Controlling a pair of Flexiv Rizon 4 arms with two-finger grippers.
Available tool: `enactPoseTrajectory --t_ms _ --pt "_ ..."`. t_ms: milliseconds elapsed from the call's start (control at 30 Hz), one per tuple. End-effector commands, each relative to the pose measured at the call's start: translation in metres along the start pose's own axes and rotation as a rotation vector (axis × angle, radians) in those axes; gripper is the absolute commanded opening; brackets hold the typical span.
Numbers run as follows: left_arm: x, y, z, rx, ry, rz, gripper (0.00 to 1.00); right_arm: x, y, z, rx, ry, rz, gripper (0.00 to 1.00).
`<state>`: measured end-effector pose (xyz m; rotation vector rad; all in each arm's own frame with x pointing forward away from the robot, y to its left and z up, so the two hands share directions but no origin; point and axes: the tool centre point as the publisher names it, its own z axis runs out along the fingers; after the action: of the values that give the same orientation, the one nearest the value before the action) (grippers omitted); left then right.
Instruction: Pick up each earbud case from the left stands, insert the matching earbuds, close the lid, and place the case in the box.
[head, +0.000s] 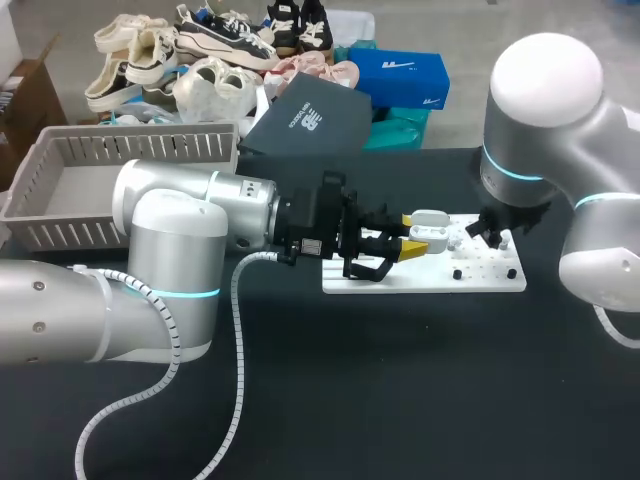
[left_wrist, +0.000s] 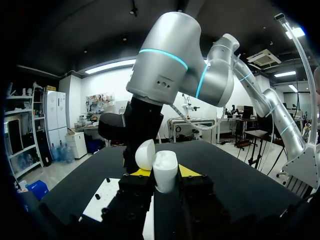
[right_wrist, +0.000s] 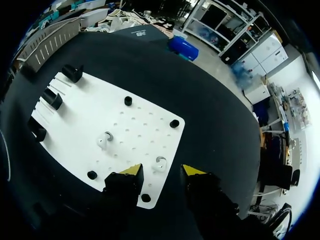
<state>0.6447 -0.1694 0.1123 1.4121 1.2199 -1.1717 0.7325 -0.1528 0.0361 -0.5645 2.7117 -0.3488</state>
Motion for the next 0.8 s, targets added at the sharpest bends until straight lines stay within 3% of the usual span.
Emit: enactPoseTrajectory --t_ms 33,267,433,533,800 --pt "0.001 0.001 0.0 -0.001 -0.002 0.001 0.0 -0.001 0.002 0.003 0.008 0.004 0.006 0.46" --pt "0.001 0.001 0.0 -0.001 -0.002 0.001 0.0 0.003 0.002 -0.006 -0.012 0.011 0.059 0.53" --pt "0.001 0.001 0.0 -0.001 -0.002 0.001 0.0 0.004 0.001 -0.011 -0.005 0.014 0.075 0.74" --pt "0.001 0.001 0.0 -0.001 -0.002 0.001 0.0 0.005 0.002 -0.011 0.0 0.017 0.083 0.98" --pt "0.001 0.001 0.0 -0.001 -0.002 0.001 0.0 0.005 0.001 -0.008 0.017 0.02 0.099 1.0"
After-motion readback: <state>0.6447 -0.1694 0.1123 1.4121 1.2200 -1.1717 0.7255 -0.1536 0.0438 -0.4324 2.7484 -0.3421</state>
